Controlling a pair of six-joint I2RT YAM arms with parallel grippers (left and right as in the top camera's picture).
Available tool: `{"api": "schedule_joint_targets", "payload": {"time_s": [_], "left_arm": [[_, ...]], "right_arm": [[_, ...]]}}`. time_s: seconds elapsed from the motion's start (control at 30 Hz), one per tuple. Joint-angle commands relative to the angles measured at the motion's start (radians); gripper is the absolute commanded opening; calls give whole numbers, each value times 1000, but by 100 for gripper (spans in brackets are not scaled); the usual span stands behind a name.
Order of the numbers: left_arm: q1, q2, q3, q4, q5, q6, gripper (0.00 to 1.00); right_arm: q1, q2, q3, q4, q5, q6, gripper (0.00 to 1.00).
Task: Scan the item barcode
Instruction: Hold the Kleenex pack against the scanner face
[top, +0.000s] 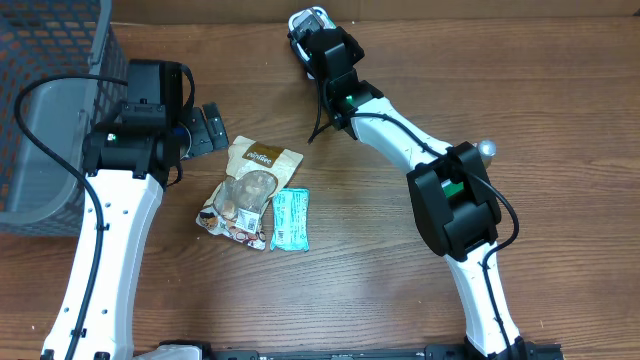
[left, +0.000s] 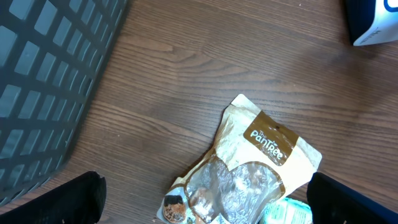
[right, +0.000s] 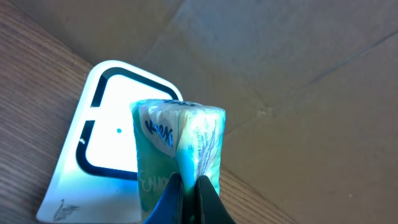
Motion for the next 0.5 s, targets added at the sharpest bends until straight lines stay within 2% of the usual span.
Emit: {"api": "schedule_joint_targets", "payload": {"time_s": [0.0, 0.27, 0.47], "left_arm": [[0, -4, 11, 2, 1, 0, 100], [0, -4, 11, 2, 1, 0, 100], [0, -4, 11, 2, 1, 0, 100]], "right_arm": [[-2, 14, 19, 21, -1, -5, 4], [-1, 7, 23, 61, 83, -4, 4], [18, -79, 23, -43, 95, 48, 4]]}}
